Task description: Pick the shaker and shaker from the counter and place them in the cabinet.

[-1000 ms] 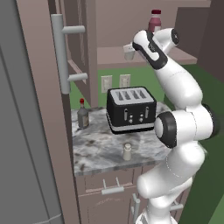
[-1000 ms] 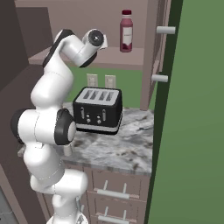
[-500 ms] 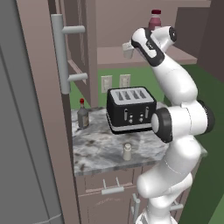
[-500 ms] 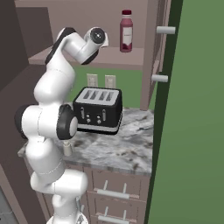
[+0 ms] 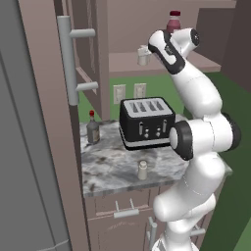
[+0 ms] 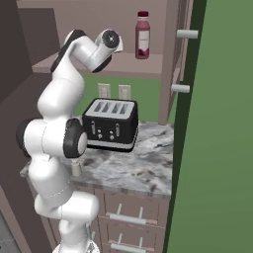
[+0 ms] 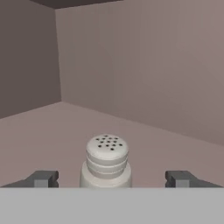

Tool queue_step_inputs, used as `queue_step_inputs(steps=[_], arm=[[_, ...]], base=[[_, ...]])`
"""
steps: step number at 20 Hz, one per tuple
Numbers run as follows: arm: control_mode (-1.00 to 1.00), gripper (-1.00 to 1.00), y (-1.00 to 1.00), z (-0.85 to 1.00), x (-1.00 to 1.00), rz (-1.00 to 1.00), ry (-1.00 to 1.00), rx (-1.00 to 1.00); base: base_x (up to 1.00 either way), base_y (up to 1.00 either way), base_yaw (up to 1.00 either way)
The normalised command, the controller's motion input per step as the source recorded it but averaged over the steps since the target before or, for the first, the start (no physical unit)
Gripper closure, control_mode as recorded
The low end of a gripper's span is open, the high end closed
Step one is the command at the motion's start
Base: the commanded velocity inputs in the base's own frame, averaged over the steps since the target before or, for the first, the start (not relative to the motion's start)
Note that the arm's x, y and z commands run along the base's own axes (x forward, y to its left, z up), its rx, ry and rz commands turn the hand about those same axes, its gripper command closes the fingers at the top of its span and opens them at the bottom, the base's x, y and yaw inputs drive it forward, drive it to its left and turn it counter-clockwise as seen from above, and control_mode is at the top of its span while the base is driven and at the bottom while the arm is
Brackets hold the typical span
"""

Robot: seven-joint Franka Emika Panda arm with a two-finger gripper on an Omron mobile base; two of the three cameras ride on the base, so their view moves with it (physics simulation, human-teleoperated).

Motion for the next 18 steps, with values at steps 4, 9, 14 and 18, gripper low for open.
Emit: queue_step_inputs(steps=[4,9,14,18], arm=[[-1.00,-1.00,0.00,0.00,-0.37,0.00,-0.04,-0.02],[-1.00,-1.00,0.00,0.00,-0.65,0.00,-0.07,-0.04],[-1.00,-1.00,0.00,0.00,-0.69,0.00,-0.07,-0.02],[-1.00,-1.00,0.00,0.00,-0.89,0.00,-0.05,0.00]], base=[[0.00,0.00,0.00],[0.00,0.00,0.00],[0.00,0.00,0.00],[0.00,0.00,0.00]])
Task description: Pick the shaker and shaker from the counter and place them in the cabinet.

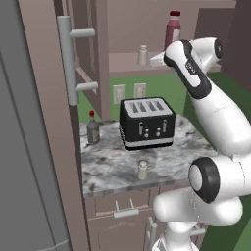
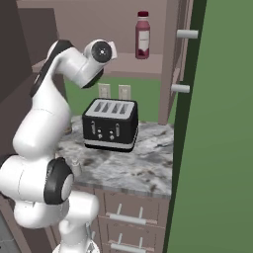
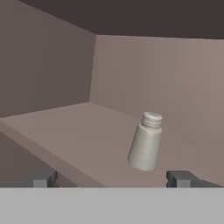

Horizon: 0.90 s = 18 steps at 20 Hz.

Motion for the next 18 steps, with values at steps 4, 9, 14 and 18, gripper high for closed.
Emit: queue_step_inputs(steps=[4,9,14,18], arm=[[-1.00,-1.00,0.00,-0.11,-0.88,0.02,-0.03,0.00],[-1.00,-1.00,0.00,-0.43,-0.59,0.07,0.00,-0.03],[-1.00,-1.00,0.00,-0.81,-0.24,0.10,0.00,-0.09],[-1.00,-1.00,0.00,-0.91,-0.01,0.12,0.05,-0.12]], base=[[0.00,0.00,0.00],[0.00,0.00,0.00],[0.00,0.00,0.00],[0.00,0.00,0.00]])
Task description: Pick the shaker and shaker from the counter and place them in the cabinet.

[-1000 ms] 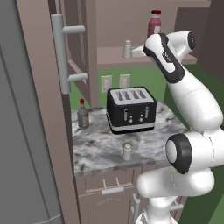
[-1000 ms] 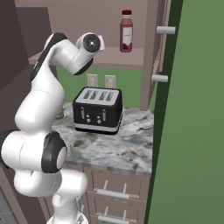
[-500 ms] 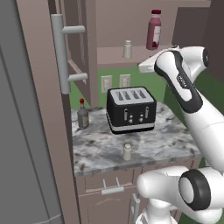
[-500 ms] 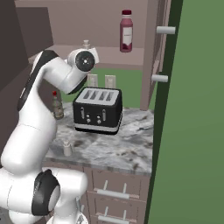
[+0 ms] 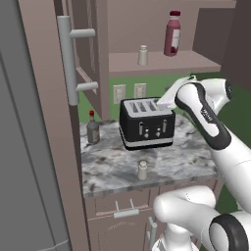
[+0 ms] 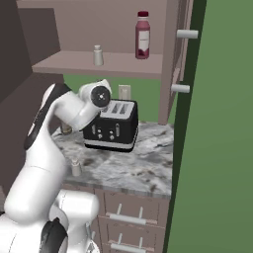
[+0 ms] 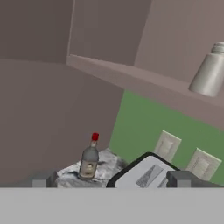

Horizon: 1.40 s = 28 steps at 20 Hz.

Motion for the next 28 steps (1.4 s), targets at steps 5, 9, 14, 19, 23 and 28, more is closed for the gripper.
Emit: queue_step_inputs(steps=[5,9,14,19,23,28], arm=[[-1.00,-1.00,0.00,-0.91,0.00,0.14,0.07,-0.11],[-1.00,-1.00,0.00,-0.90,0.00,0.16,0.10,-0.07],[-1.00,-1.00,0.00,-0.69,0.00,0.15,0.07,-0.05],[-1.00,-1.00,0.00,-0.49,-0.02,0.10,0.00,-0.05],[-1.00,-1.00,0.00,-0.55,-0.03,0.08,0.00,-0.08],[-1.00,-1.00,0.02,-0.64,0.00,0.06,0.02,-0.12]], base=[[0.00,0.00,0.00],[0.00,0.00,0.00],[0.00,0.00,0.00],[0.00,0.00,0.00],[0.00,0.00,0.00],[0.00,0.00,0.00]])
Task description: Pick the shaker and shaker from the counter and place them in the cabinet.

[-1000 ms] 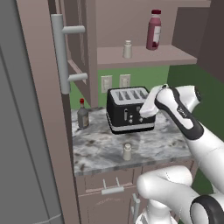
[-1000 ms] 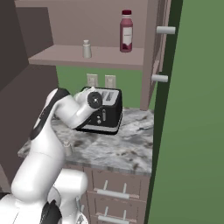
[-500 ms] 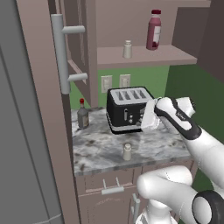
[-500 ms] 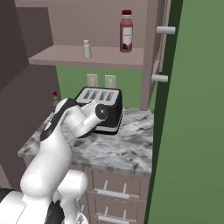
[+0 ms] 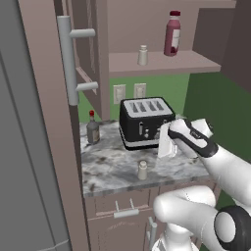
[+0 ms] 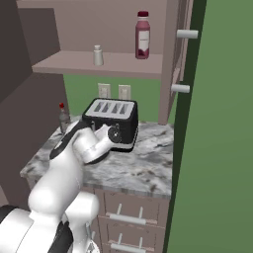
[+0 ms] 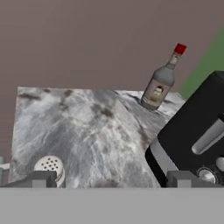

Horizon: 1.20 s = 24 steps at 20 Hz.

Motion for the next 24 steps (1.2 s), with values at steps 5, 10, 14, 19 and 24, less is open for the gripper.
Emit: queue_step_inputs(steps=[5,10,14,19,24], arm=[[-1.00,-1.00,0.07,-0.55,-0.01,0.02,0.00,-0.16],[-1.00,-1.00,0.02,-0.57,0.00,0.05,0.00,-0.11],[-1.00,-1.00,0.02,-0.49,0.00,0.06,0.00,-0.04],[-1.00,-1.00,0.08,-0.30,0.00,0.05,0.01,0.00],[-1.00,-1.00,0.13,-0.18,0.00,0.00,0.00,0.00]], base=[[0.00,0.00,0.00],[0.00,0.00,0.00],[0.00,0.00,0.00],[0.00,0.00,0.00],[0.00,0.00,0.00]])
